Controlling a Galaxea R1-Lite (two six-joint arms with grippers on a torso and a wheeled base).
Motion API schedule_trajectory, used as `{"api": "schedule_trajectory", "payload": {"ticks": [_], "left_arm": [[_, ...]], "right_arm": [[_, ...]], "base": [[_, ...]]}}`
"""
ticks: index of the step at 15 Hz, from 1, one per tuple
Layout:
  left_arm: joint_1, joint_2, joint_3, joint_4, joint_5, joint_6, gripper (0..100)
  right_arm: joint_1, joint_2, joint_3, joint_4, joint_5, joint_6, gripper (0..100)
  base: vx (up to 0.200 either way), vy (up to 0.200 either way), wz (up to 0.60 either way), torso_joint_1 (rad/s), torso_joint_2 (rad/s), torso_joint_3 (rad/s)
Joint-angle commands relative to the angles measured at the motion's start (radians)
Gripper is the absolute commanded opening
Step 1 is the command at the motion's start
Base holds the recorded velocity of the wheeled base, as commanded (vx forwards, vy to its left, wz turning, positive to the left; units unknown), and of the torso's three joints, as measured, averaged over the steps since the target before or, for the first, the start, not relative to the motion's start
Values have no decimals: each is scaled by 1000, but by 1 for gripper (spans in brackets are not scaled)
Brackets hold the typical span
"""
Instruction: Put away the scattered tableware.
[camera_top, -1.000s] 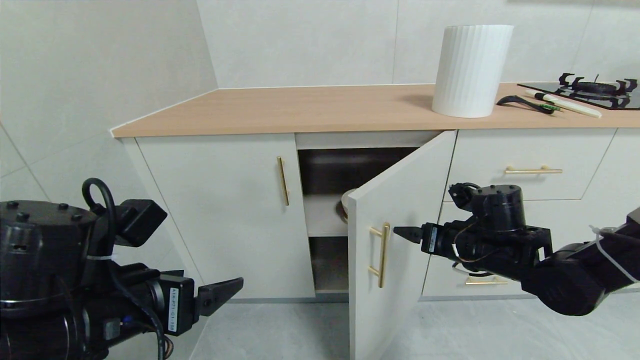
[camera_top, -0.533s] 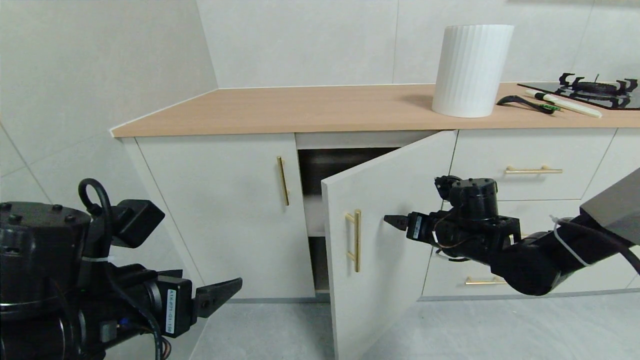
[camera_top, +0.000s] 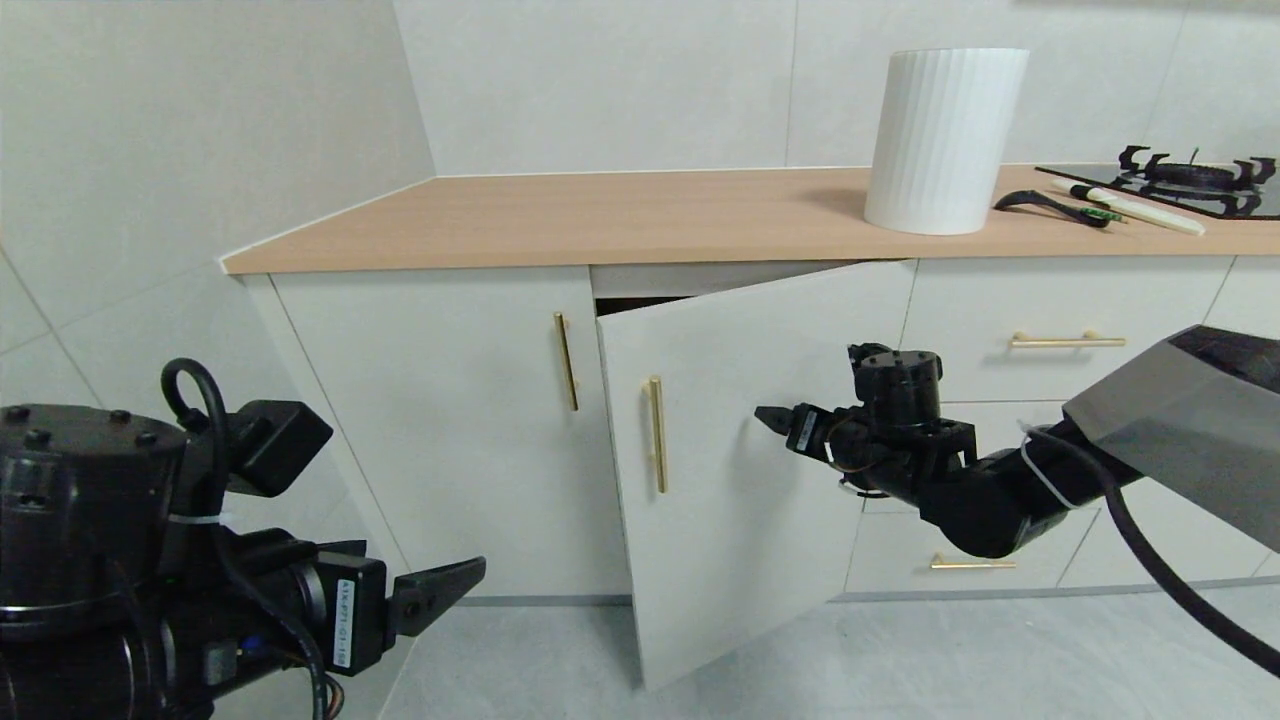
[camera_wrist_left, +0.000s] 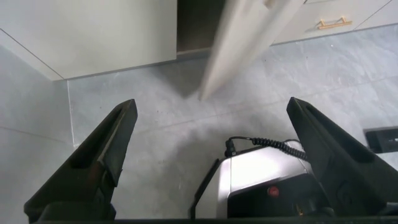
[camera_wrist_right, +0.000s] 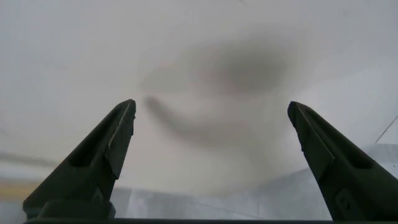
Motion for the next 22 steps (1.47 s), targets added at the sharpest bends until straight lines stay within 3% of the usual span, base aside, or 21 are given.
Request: {"api": "schedule_trajectory", "payload": {"ticks": [1, 7, 14, 17, 22], "left_arm": [[0, 2, 2, 0, 0, -1, 100], [0, 2, 3, 0, 0, 1, 100], [0, 0, 8, -6, 0, 1, 100], [0, 2, 6, -6, 0, 1, 100], [0, 0, 6, -8, 0, 1, 100]], "right_arm": [[-1, 38, -27, -1, -12, 0, 100], [-3, 55, -47, -2, -30, 11, 100], [-3, 60, -50, -22, -53, 30, 100], [-3, 106, -128, -30, -162, 57, 100], [-3, 135, -180, -31, -220, 62, 100]], "base": [[0, 0, 0, 0, 0, 0], [167, 0, 0, 3, 3, 3], [0, 0, 0, 0, 0, 0], [0, 0, 0, 0, 0, 0], [0, 0, 0, 0, 0, 0]]}}
